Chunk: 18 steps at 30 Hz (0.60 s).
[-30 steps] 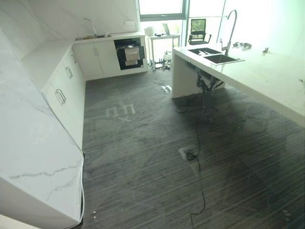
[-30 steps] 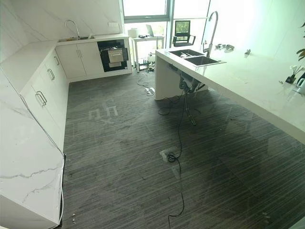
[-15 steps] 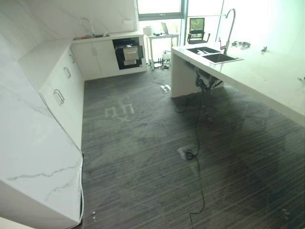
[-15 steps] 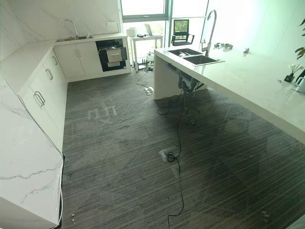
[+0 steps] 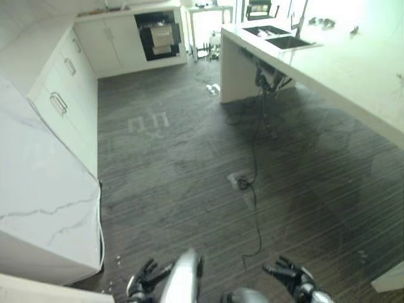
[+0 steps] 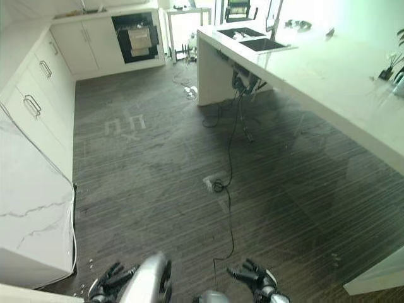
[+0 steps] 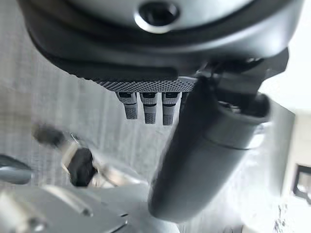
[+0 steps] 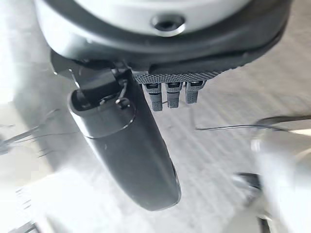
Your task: Place the dishes in the dishwasher.
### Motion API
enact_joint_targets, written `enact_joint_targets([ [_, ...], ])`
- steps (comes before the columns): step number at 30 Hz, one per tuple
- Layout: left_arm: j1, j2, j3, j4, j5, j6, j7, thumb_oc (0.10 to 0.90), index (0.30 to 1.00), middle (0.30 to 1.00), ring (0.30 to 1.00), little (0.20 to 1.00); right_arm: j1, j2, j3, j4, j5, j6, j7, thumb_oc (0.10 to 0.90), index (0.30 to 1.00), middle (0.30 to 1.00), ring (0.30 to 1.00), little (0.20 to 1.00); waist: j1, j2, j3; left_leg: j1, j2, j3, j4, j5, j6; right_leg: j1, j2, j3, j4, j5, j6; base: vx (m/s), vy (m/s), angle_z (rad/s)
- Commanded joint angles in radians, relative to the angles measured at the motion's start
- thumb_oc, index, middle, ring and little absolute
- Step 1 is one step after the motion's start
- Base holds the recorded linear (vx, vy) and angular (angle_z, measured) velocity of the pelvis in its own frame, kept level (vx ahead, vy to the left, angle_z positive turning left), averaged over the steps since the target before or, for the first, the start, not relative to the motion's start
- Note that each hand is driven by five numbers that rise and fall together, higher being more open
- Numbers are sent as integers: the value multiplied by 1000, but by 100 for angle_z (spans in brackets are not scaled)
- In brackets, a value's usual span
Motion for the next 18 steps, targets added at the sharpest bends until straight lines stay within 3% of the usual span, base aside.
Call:
enact_joint_targets([
  [1,27,29,11,-120,5,-92,-21,800,900,900,900,900,7,-26,24,-195,32,-24,-32,800,900,900,900,900,12,7,-59,250,39,-16,-342,38,-1,122,9,71,-106,8,26,405,208,-90],
  [3,68,23,12,-176,30,-101,-25,800,900,900,900,900,47,-30,36,-327,13,-35,-60,800,900,900,900,900,26,27,-64,186,81,-91,-342,20,-17,171,27,100,-106,-30,34,400,275,-53],
  [8,72,34,10,-223,39,-107,-13,800,900,900,900,900,98,-25,21,-464,-7,-22,-65,800,900,900,900,900,1,28,-92,231,64,-85,-342,-41,-5,219,-5,112,-106,-49,58,291,211,-8],
  [10,71,51,3,-275,40,-86,13,800,900,900,900,900,123,-18,18,-523,-31,-13,-62,800,900,900,900,900,-5,23,-113,258,41,-88,-342,-99,18,248,-32,112,-106,-35,90,308,187,4],
  [15,53,93,-27,-330,73,-62,22,800,900,900,900,900,129,5,27,-594,-29,-8,-104,800,900,900,900,900,-11,9,-147,312,-10,-131,-342,-163,72,276,-84,90,-106,129,158,275,129,1],
  [16,44,106,-38,-347,86,-57,23,800,900,900,900,900,125,14,26,-598,-24,-13,-116,800,900,900,900,900,-11,7,-159,329,-25,-139,-342,-183,94,292,-94,75,-90,208,182,299,157,16],
  [18,37,115,-47,-366,101,-50,28,800,900,900,900,900,114,24,28,-597,-15,-11,-135,800,900,900,900,900,2,9,-169,344,-40,-139,-342,-201,117,272,-118,59,43,279,199,223,165,21],
])
